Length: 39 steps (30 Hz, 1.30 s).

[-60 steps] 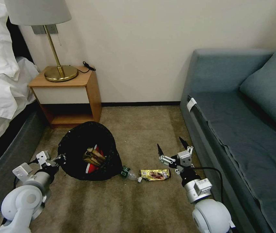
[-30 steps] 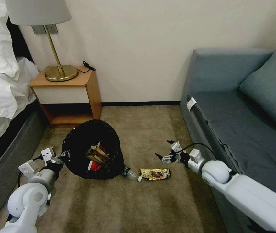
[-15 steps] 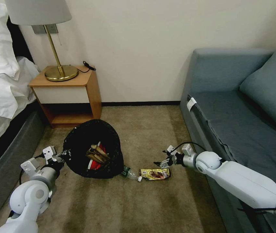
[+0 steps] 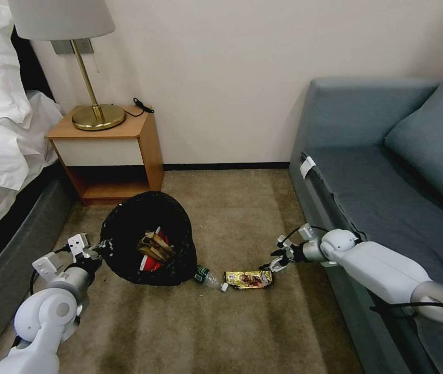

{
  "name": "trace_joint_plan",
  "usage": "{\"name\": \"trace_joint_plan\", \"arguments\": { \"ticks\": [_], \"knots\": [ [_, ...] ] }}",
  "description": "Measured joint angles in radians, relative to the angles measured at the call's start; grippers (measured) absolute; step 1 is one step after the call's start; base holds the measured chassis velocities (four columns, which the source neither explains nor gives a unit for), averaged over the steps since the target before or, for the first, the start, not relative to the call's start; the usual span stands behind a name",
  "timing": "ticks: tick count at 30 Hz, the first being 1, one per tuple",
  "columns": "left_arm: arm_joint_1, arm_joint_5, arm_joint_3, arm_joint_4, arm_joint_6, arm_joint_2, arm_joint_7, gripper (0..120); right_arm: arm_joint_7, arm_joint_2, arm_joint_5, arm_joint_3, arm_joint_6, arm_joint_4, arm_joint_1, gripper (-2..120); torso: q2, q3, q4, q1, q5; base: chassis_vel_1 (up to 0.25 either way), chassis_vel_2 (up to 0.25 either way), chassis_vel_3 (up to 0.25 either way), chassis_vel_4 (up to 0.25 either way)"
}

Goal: Pick up the trash bin, then pick up the garbage on the floor and place it into the trash bin.

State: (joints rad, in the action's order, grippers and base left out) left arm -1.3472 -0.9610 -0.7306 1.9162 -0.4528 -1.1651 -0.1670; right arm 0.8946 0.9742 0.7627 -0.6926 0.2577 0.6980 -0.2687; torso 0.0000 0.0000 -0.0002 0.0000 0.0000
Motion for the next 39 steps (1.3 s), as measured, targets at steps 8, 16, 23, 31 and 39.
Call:
{"name": "trace_joint_plan", "arguments": {
  "ticks": [8,16,23,31,39],
  "knots": [
    [0.008,0.002,0.01,-0.014,0.004,0.004,0.011,3,0.236,0.146,-0.09,0.224,-0.101,-0.28,-0.044,100,0.0,0.0,0.0007,0.0,-0.0008,0.0,0.0,0.0,0.0],
    [0.007,0.003,0.012,-0.027,0.011,0.011,0.026,3,0.265,0.259,-0.201,0.362,-0.147,-0.381,-0.101,100,0.0,0.0,-0.0001,0.0,0.0005,0.0,0.0,0.0,0.0],
    [0.005,0.003,0.011,-0.032,0.019,0.016,0.038,3,0.201,0.272,-0.257,0.415,-0.195,-0.428,-0.095,100,0.0,0.0,0.0,0.0,0.0,0.0,0.0,0.0,0.0],
    [0.003,0.003,0.014,-0.032,0.025,0.016,0.048,3,0.105,0.271,-0.358,0.456,-0.258,-0.47,-0.084,100,0.0,0.0,0.0006,0.0,0.0002,0.0,0.0,0.0,0.0],
    [-0.007,0.011,0.009,-0.029,0.035,0.018,0.061,3,0.061,0.283,-0.382,0.498,-0.275,-0.492,-0.113,100,0.0,0.0,0.0001,0.0,0.0,0.0,0.0,0.0,0.0]
  ]
}}
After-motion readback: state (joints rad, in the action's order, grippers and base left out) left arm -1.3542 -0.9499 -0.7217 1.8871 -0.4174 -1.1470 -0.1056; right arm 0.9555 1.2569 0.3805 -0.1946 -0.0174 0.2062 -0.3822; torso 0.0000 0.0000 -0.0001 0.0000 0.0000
